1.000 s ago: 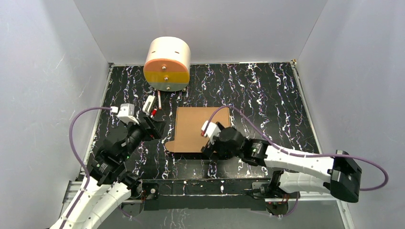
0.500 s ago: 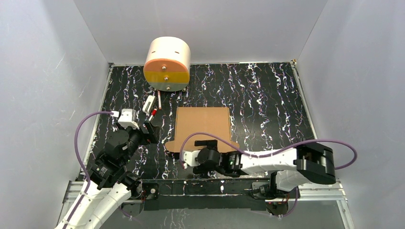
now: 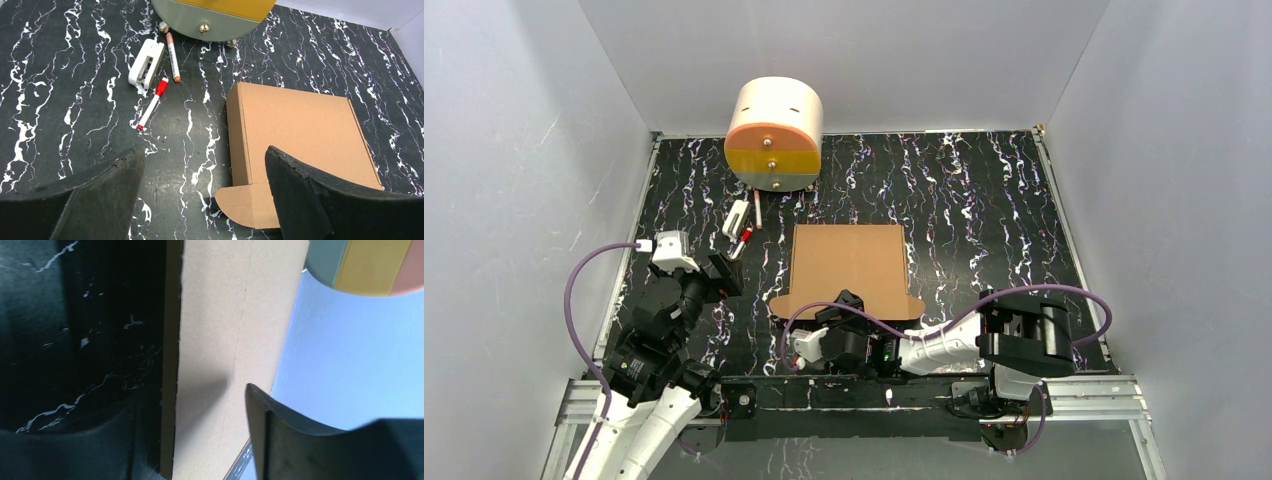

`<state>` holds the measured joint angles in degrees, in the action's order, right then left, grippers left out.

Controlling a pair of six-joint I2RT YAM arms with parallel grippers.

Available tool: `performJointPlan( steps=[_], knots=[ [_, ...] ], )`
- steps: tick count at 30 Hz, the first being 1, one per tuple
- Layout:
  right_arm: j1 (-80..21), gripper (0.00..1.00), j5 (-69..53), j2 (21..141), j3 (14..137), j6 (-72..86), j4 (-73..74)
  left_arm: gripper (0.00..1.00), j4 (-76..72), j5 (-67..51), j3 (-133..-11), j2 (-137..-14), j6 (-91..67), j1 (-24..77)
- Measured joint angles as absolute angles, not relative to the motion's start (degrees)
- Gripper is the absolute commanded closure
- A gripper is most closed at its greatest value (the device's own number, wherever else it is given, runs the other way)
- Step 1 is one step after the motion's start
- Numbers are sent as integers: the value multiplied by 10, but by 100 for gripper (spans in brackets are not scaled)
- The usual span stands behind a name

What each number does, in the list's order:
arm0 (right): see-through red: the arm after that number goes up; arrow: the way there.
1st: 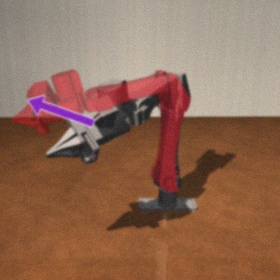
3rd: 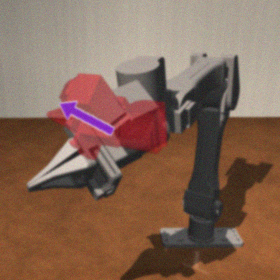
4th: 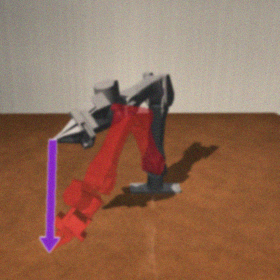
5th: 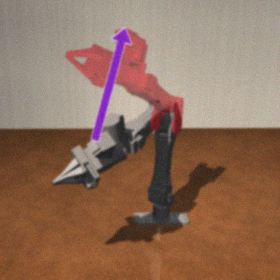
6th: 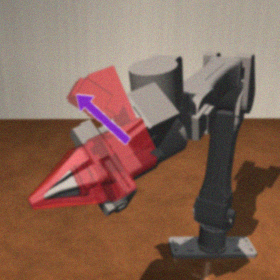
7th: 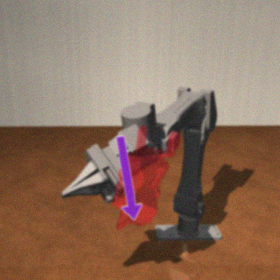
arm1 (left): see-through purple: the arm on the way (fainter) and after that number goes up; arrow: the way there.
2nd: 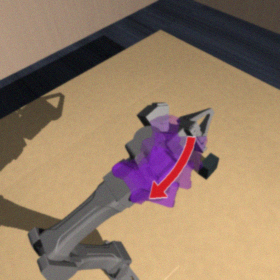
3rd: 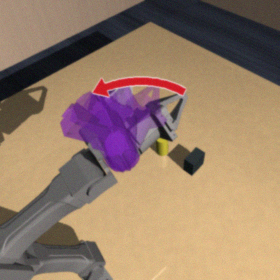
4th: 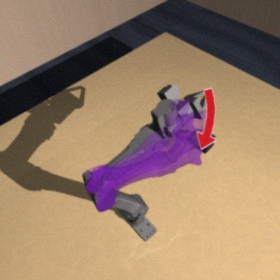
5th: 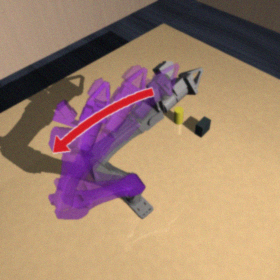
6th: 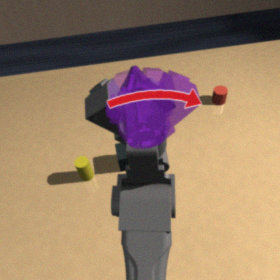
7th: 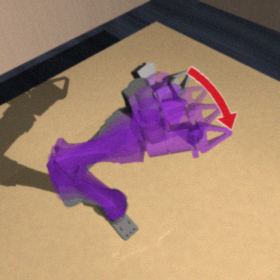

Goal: Fold the paper box

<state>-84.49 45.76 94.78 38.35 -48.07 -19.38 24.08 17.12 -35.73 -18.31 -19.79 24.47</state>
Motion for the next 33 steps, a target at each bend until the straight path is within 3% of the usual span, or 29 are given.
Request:
performJointPlan(
  steps=[5, 9, 11, 24, 33],
  knots=[
    [-848, 64, 480, 950, 382, -503, -226, 14, 240, 154, -356, -188, -200, 228],
    [-853, 92, 489, 950, 379, -514, -233, 14, 239, 145, -353, -190, -201, 222],
    [-853, 99, 501, 949, 379, -516, -239, 13, 239, 142, -353, -190, -201, 221],
    [-854, 100, 456, 838, 405, -450, -87, 14, 223, 109, -353, -182, -202, 218],
    [-852, 100, 360, 751, 514, -382, 120, 14, 242, 81, -424, -192, -194, 218]
  ],
)
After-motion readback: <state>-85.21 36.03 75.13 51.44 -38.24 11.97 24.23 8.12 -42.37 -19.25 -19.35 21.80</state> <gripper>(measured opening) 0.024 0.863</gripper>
